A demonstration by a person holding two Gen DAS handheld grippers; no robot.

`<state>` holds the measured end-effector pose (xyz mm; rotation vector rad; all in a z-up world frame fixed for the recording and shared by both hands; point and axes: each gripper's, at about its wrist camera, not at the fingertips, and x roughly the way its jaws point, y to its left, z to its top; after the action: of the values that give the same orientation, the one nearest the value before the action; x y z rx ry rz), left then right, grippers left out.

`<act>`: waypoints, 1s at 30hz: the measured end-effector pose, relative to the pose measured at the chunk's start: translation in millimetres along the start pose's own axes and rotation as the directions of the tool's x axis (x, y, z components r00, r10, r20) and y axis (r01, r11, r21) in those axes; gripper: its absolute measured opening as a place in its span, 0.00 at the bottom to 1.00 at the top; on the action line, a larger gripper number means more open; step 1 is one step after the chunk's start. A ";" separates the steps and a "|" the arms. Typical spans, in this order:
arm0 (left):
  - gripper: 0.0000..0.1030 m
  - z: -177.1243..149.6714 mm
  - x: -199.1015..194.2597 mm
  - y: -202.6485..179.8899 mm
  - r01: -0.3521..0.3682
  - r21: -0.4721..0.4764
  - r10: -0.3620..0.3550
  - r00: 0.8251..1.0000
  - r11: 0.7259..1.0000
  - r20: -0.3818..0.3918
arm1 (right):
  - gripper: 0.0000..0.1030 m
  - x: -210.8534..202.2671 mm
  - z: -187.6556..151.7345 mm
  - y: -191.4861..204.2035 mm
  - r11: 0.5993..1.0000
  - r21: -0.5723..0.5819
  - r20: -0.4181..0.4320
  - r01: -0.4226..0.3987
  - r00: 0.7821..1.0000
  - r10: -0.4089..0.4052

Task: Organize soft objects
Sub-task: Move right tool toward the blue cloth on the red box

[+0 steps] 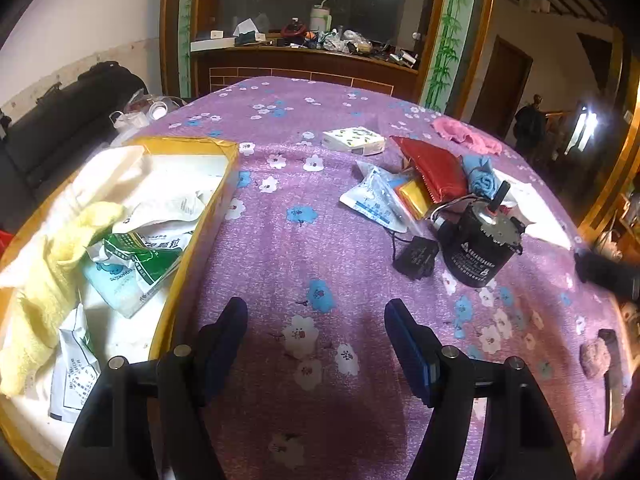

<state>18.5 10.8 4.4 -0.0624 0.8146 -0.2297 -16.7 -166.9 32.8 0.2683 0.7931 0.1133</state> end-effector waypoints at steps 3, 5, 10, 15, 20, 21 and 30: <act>0.72 0.0 -0.3 -0.1 0.015 -0.005 -0.015 1.000 1.000 0.006 | 0.89 0.3 26.9 -6.3 1.000 0.023 0.031 0.014 0.999 -0.014; 0.72 0.4 -0.2 -0.8 0.019 -0.007 -0.019 1.000 1.000 0.008 | 0.89 8.6 48.9 -16.4 0.999 0.050 0.042 0.022 0.999 -0.024; 0.72 0.4 -1.4 -0.2 0.036 -0.015 -0.036 0.999 0.999 0.015 | 0.89 56.0 82.2 -52.8 0.988 0.148 -0.041 0.050 0.998 -0.044; 0.72 -0.1 -2.9 0.8 0.047 -0.018 -0.047 0.999 0.999 0.020 | 0.89 79.3 73.9 -96.0 0.963 0.269 -0.055 0.033 0.998 -0.019; 0.72 -1.0 -7.9 5.1 0.074 -0.038 -0.072 0.997 0.997 0.042 | 0.89 85.2 72.7 -111.0 0.955 0.295 -0.028 0.032 0.999 -0.024; 0.72 -0.9 -8.6 5.4 0.076 -0.040 -0.074 0.996 0.996 0.044 | 0.89 90.2 72.4 -113.9 0.947 0.322 -0.028 -0.002 1.000 0.012; 0.72 51.0 -23.1 -11.9 0.204 -0.123 -0.208 0.978 0.971 -0.016 | 0.83 78.4 64.1 -116.9 0.944 0.326 -0.055 0.047 0.998 -0.031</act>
<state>38.1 2.7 57.5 -0.2592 0.8504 -0.3781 83.9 -275.9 -10.9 0.5663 0.8653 -0.0516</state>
